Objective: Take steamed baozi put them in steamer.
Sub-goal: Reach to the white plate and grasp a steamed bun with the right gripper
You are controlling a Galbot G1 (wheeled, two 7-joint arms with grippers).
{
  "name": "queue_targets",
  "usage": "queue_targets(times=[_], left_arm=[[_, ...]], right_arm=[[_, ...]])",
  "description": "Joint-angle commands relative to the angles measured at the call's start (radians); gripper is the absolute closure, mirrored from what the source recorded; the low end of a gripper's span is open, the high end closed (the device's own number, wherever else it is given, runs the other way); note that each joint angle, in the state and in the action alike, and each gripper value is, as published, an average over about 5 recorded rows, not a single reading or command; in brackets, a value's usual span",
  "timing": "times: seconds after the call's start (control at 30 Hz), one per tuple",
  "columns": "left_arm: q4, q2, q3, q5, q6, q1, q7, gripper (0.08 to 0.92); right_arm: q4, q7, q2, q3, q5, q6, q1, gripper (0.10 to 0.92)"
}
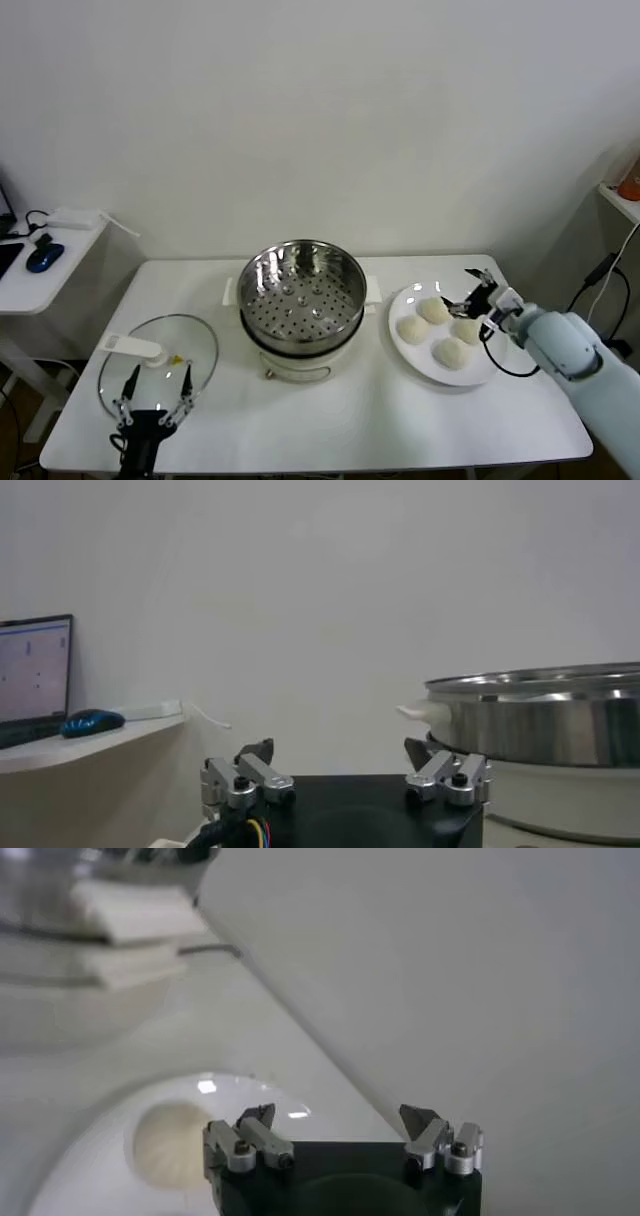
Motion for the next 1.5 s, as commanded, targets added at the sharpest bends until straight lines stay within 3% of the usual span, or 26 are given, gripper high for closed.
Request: queue_targets(times=[0.03, 0.33, 0.77, 1.5], left_arm=[[-0.001, 0.003, 0.002, 0.009, -0.009, 0.008, 0.002, 0.177], [0.001, -0.002, 0.015, 0.014, -0.028, 0.027, 0.001, 0.177], [0.006, -0.006, 0.005, 0.008, -0.040, 0.033, 0.002, 0.177], [0.049, 0.011, -0.017, -0.003, -0.060, 0.022, 0.007, 0.177]], right_arm=[[-0.246, -0.453, -0.121, -0.704, -0.098, 0.202, 0.674, 0.203], [-0.483, -0.598, 0.065, -1.045, 0.071, 0.292, 0.932, 0.203], [-0.842, -0.590, 0.356, -0.993, 0.100, 0.337, 0.860, 0.203], [-1.038, -0.589, 0.491, -0.904, -0.032, 0.402, 0.764, 0.203]])
